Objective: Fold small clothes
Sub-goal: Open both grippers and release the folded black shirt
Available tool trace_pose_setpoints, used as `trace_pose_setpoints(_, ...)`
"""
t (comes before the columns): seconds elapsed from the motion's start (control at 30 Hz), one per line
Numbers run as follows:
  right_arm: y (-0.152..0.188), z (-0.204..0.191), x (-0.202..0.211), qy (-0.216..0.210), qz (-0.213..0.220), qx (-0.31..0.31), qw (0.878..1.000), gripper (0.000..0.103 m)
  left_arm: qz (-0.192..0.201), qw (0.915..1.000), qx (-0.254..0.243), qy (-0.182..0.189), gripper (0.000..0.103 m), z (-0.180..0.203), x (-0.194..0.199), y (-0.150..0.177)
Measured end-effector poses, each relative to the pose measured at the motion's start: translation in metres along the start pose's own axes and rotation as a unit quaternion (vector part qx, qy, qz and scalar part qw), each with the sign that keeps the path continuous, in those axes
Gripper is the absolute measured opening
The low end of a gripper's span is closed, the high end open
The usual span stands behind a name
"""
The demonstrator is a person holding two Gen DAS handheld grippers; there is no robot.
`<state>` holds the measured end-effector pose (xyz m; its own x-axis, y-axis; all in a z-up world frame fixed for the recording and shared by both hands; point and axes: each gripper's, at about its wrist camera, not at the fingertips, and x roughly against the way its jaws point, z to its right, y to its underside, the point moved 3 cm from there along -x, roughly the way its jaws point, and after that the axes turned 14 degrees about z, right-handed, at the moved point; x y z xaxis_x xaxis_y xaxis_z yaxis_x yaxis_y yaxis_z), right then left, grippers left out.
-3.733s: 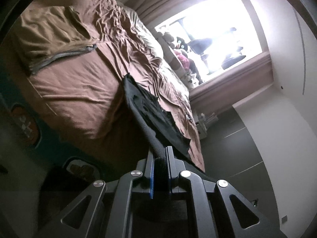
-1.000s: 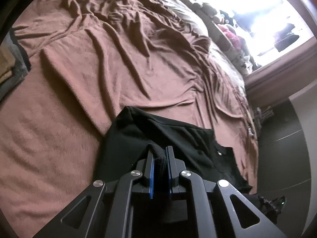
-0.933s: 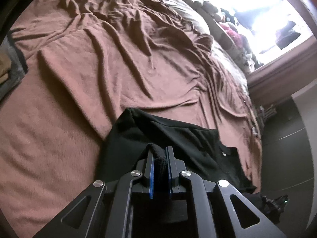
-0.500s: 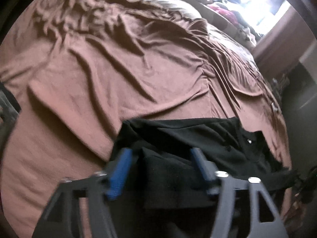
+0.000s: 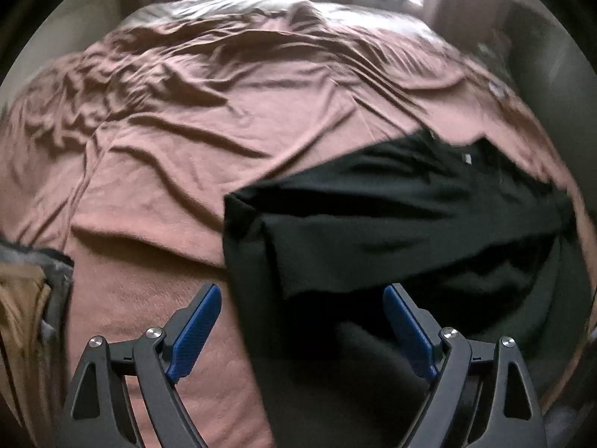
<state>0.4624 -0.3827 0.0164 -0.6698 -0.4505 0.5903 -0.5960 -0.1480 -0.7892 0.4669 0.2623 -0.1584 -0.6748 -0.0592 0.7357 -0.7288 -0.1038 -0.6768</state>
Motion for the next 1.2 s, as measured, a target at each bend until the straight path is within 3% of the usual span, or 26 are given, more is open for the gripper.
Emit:
trace_pose_setpoints(0.23,0.011,-0.014,-0.018,0.015,-0.058,0.074,0.995,0.082,-0.033,0.9949,-0.086,-0.040,0.090,0.012,-0.024,0.012)
trace_pose_setpoints(0.37,0.015,-0.021,-0.040,0.020,-0.088,0.108,0.990,0.082,-0.036,0.9940,-0.088,-0.053,0.090,0.005,-0.036,0.007)
trace_pose_setpoints(0.53,0.010,-0.025,-0.069,0.078,-0.103,0.164,0.978,0.082,-0.031,0.9934,-0.081,-0.076,0.090,-0.006,-0.047,-0.006)
trace_pose_setpoints(0.8,-0.012,-0.030,-0.091,0.123,-0.067,0.185,0.973,0.082,-0.020,0.9926,-0.073,-0.095,0.090,-0.015,-0.069,-0.032)
trace_pose_setpoints(1.03,-0.040,-0.014,-0.091,0.146,-0.007,0.132,0.980,0.082,0.002,0.9941,-0.030,-0.104,0.085,-0.029,-0.081,-0.054)
trace_pose_setpoints(1.1,-0.050,-0.004,-0.086,0.151,0.018,0.095,0.984,0.082,0.012,0.9954,-0.010,-0.094,0.076,-0.033,-0.078,-0.058)
trace_pose_setpoints(1.2,-0.056,0.007,-0.078,0.132,0.044,0.046,0.989,0.082,0.029,0.9984,0.023,-0.043,0.069,-0.035,-0.071,-0.061)
